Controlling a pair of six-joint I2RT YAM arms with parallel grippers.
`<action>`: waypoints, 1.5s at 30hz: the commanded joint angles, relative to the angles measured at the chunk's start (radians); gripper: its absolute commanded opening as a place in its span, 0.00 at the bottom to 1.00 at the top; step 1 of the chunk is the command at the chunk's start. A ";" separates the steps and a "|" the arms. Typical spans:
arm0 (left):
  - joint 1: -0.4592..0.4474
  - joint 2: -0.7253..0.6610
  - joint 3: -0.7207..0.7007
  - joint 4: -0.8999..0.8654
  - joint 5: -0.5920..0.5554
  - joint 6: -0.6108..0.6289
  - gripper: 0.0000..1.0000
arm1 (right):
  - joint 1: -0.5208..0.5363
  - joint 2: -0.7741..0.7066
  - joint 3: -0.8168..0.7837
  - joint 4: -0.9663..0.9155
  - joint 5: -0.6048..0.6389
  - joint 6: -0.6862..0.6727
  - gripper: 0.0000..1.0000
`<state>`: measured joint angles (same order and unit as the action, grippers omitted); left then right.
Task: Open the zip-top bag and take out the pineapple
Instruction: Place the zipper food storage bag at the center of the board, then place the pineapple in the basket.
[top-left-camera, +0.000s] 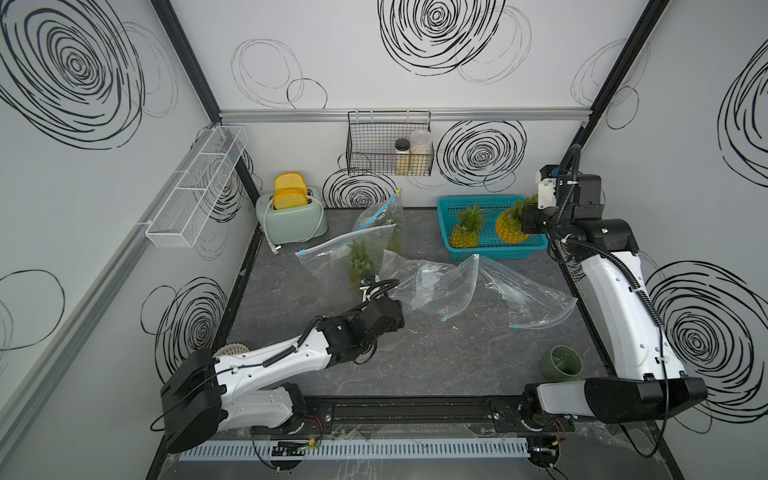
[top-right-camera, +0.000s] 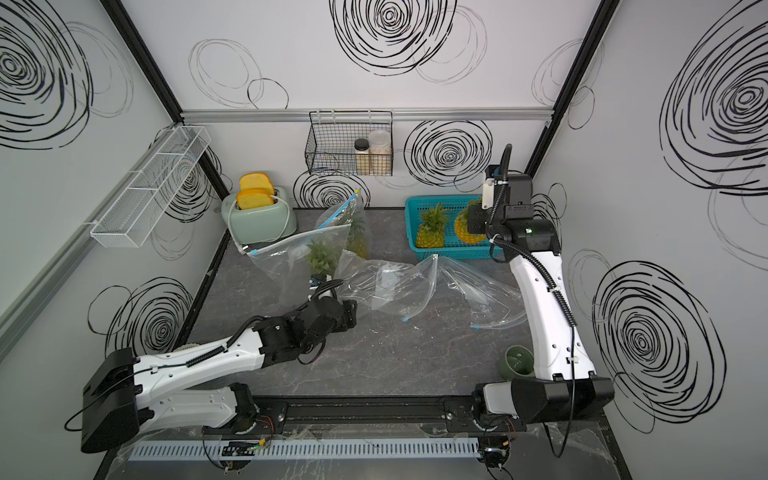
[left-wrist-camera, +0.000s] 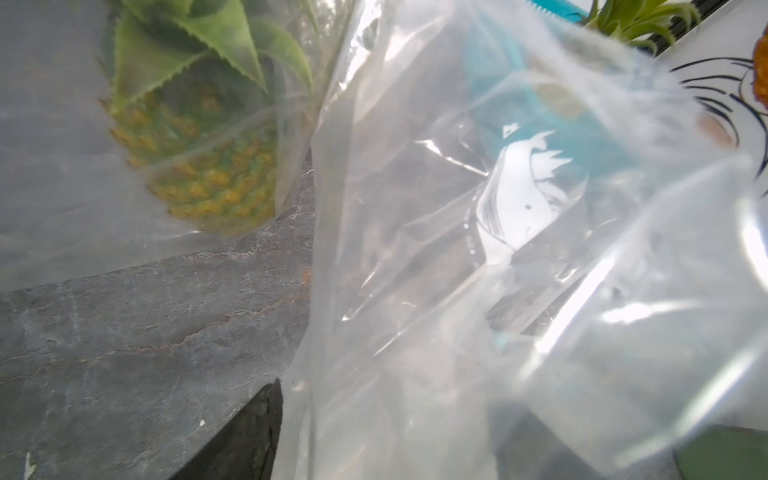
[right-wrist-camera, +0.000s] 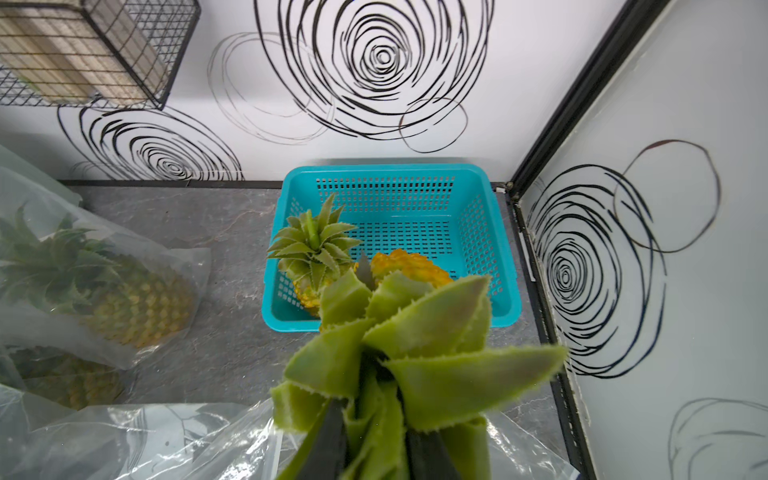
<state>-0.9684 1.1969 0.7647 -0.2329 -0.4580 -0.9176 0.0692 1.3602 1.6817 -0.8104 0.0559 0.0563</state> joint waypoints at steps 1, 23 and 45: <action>0.021 0.009 0.052 -0.037 0.031 0.057 0.81 | -0.033 -0.024 -0.014 0.136 -0.021 -0.010 0.00; 0.079 -0.030 0.018 0.032 0.066 -0.051 0.96 | -0.083 0.049 -0.065 0.239 -0.061 0.026 0.00; 0.082 -0.112 0.056 -0.089 -0.037 0.011 0.96 | -0.084 0.186 -0.015 0.278 -0.082 0.042 0.00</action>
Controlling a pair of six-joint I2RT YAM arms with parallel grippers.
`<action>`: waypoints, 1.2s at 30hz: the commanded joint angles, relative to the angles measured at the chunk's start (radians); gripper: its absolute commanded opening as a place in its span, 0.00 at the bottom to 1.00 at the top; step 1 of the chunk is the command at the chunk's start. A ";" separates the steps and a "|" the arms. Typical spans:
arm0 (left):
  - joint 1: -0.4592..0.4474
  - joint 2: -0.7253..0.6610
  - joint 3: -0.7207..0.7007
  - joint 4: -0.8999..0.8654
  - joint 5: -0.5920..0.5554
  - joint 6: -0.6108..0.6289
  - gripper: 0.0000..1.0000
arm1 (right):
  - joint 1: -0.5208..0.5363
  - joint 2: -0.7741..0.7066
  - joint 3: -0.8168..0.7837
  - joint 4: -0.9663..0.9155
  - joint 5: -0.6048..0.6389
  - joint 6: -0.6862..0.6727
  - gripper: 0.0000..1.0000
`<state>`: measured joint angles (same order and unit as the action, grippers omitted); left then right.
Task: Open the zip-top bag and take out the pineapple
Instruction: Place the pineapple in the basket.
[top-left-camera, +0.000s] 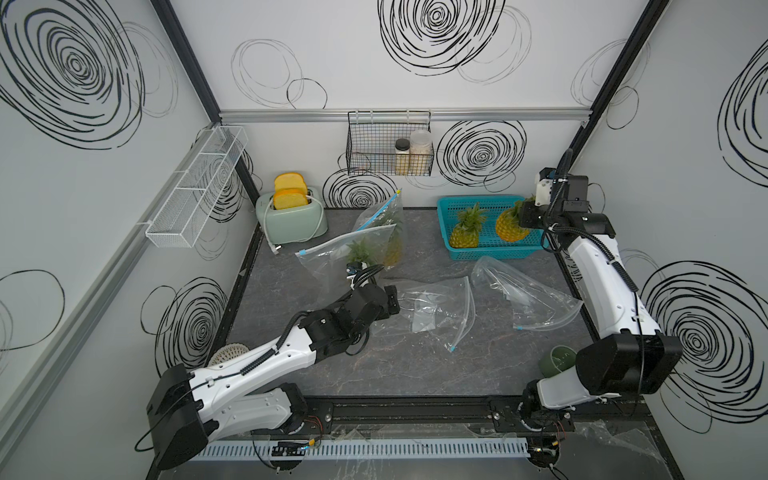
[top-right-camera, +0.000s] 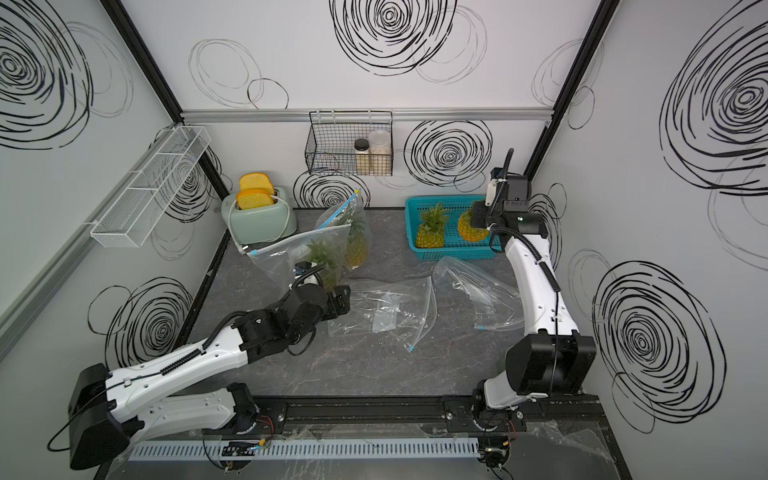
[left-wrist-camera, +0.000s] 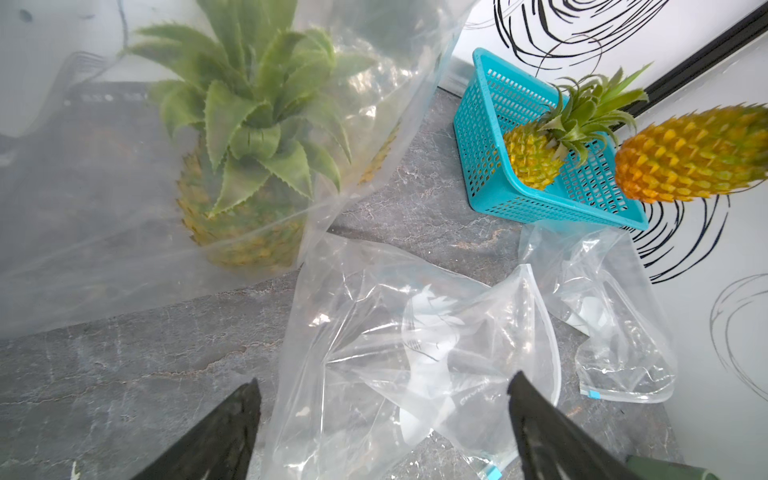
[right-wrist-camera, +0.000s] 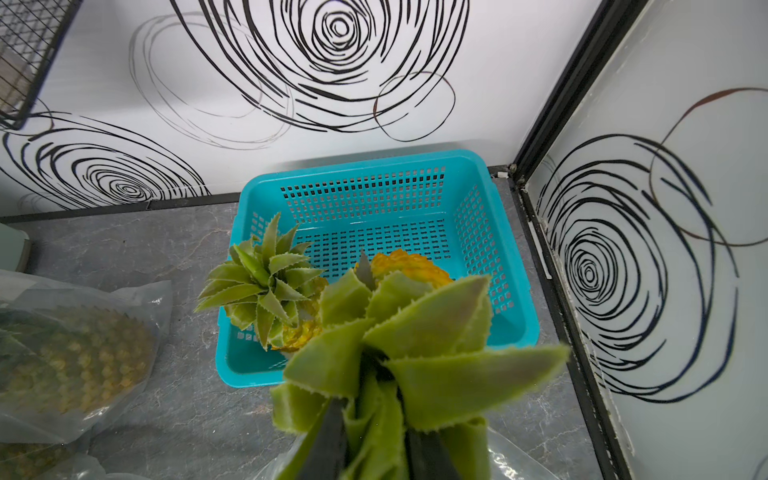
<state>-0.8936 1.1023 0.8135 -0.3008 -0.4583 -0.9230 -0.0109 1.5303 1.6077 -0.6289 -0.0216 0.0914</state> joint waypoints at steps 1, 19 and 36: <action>0.007 -0.018 0.007 -0.023 -0.037 0.019 0.97 | -0.003 0.027 0.067 0.098 -0.004 0.008 0.00; 0.063 -0.019 -0.025 -0.005 -0.005 0.055 0.96 | -0.001 0.251 0.194 0.111 -0.018 0.021 0.00; 0.078 -0.018 -0.043 0.005 0.007 0.050 0.96 | 0.017 0.337 0.198 0.116 -0.068 0.020 0.00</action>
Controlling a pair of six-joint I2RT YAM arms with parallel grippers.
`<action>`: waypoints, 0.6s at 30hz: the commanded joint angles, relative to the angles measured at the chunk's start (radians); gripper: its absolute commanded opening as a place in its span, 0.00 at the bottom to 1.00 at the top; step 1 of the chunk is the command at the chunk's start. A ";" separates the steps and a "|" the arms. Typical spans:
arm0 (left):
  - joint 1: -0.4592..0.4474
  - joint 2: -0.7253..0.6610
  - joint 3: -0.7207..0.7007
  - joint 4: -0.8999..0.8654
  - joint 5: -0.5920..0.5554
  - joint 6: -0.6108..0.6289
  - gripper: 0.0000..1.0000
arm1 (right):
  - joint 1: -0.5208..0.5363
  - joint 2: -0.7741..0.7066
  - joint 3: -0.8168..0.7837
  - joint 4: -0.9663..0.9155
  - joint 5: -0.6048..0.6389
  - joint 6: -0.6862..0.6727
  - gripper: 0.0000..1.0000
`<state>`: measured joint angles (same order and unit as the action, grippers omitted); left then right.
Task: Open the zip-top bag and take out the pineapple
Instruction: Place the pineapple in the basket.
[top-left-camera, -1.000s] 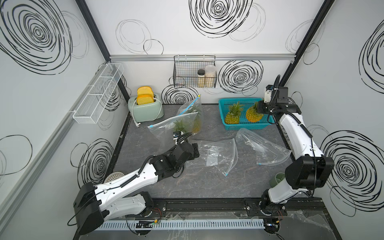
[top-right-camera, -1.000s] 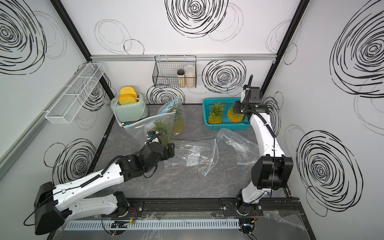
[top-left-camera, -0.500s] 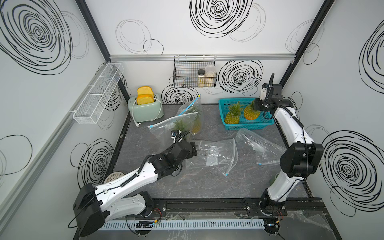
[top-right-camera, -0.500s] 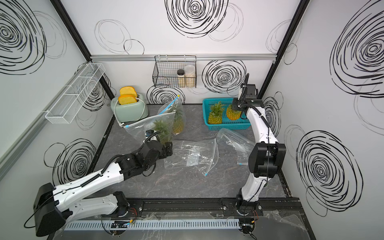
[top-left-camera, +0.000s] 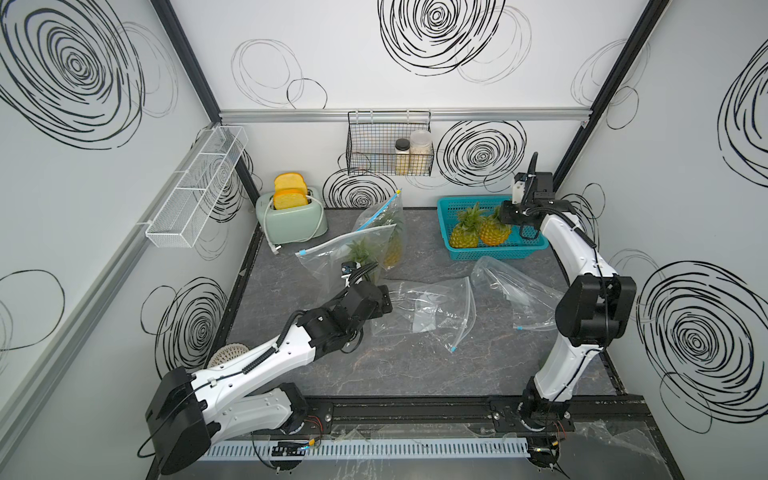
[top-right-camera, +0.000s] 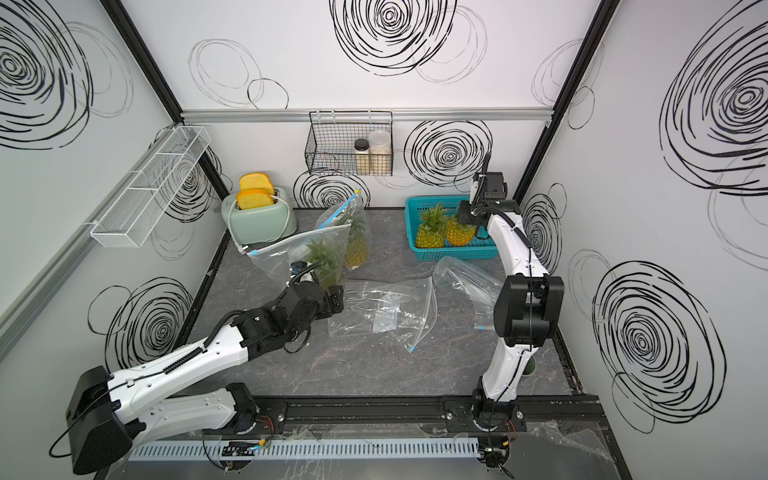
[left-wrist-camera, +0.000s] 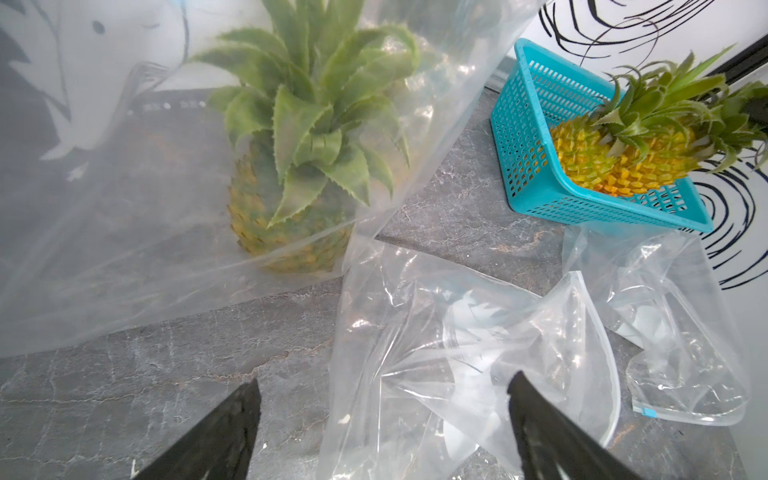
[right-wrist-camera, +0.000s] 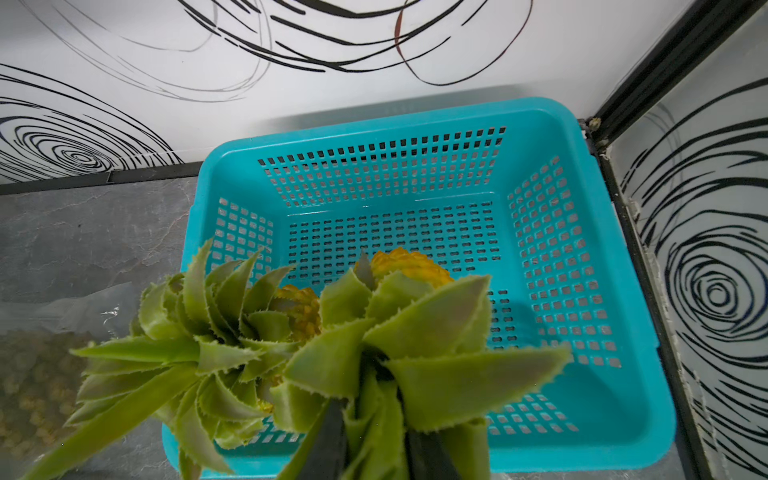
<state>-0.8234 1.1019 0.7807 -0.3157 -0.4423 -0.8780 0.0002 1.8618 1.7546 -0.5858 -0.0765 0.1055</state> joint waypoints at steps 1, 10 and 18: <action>0.009 -0.019 -0.013 0.020 -0.009 0.005 0.96 | 0.006 0.009 0.054 0.072 -0.013 0.006 0.00; 0.012 -0.029 -0.026 0.020 -0.012 -0.001 0.96 | 0.007 0.026 0.054 0.065 -0.013 0.008 0.00; 0.017 -0.033 -0.032 0.018 -0.010 -0.003 0.96 | 0.006 0.063 0.054 0.067 -0.023 0.015 0.00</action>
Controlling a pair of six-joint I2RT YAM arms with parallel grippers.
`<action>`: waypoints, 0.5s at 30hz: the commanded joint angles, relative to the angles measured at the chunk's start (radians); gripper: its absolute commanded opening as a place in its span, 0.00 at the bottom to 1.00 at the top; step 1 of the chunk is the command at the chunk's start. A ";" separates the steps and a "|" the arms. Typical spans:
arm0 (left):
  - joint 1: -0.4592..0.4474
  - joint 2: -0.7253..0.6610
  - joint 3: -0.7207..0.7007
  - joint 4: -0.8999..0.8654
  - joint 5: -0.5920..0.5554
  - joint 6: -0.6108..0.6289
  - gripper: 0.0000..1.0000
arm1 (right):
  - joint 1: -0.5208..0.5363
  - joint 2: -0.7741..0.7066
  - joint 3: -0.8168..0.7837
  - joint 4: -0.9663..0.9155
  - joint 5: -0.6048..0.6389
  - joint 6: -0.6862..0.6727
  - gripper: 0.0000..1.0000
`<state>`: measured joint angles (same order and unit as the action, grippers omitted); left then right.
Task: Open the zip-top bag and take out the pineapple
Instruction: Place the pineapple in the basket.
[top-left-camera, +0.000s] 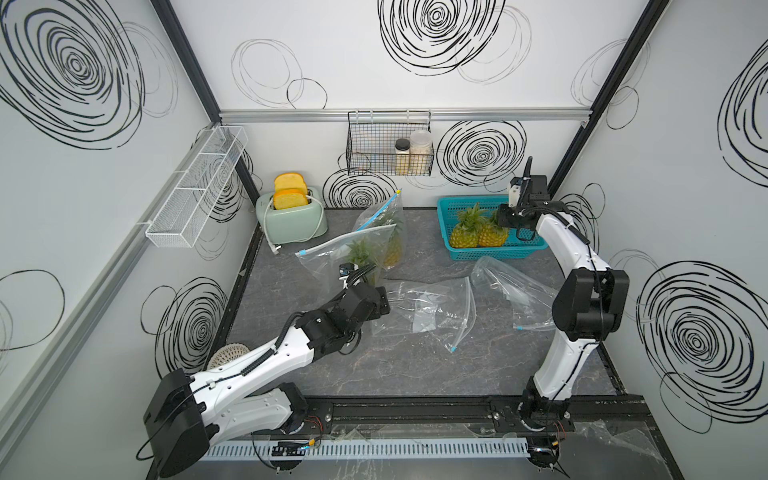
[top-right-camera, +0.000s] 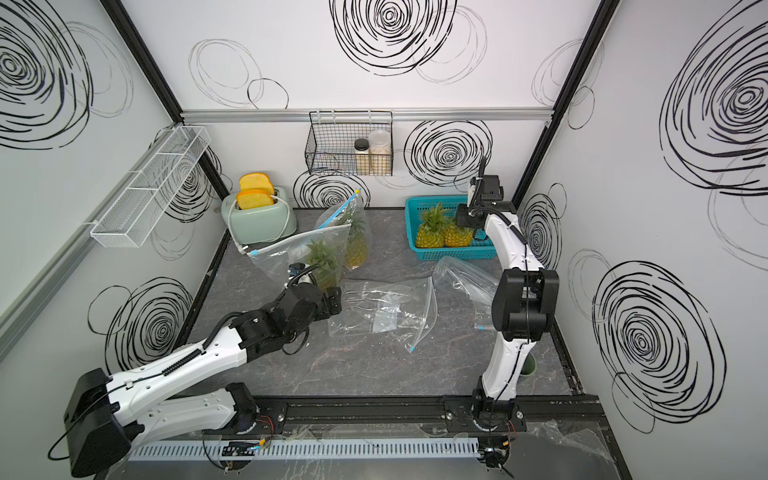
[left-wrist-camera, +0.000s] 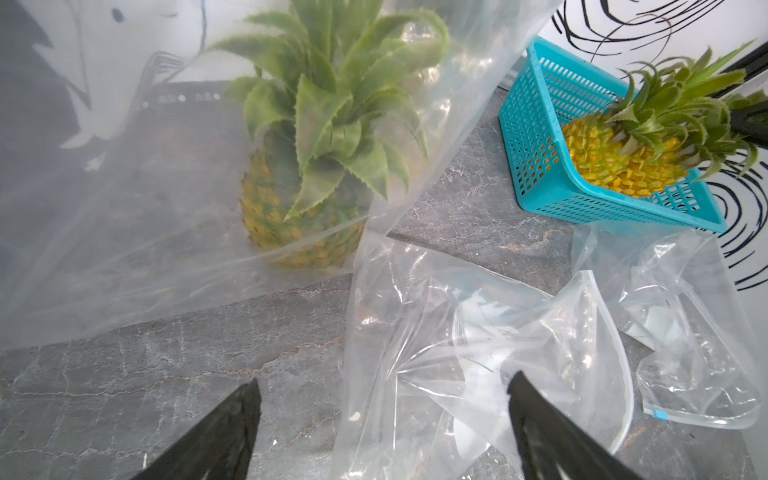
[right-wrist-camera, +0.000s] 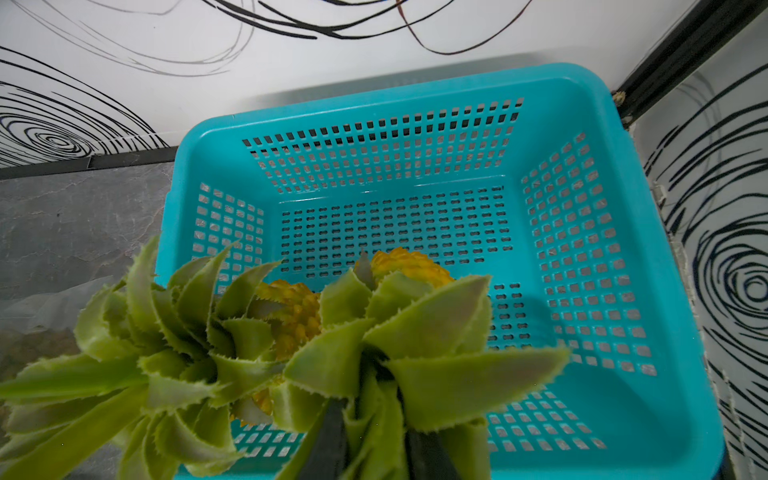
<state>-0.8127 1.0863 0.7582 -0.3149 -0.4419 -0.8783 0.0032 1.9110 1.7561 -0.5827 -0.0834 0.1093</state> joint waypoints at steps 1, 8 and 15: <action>0.009 -0.017 -0.010 0.017 -0.010 -0.001 0.96 | 0.003 0.018 0.053 0.066 -0.017 0.012 0.00; 0.012 -0.020 -0.013 0.014 -0.008 -0.001 0.96 | 0.003 0.045 0.054 0.066 -0.014 0.018 0.03; 0.015 -0.019 -0.013 0.010 -0.007 0.002 0.96 | 0.003 0.052 0.054 0.069 -0.021 0.022 0.23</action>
<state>-0.8066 1.0847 0.7570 -0.3153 -0.4416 -0.8783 0.0032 1.9602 1.7714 -0.5564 -0.0887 0.1268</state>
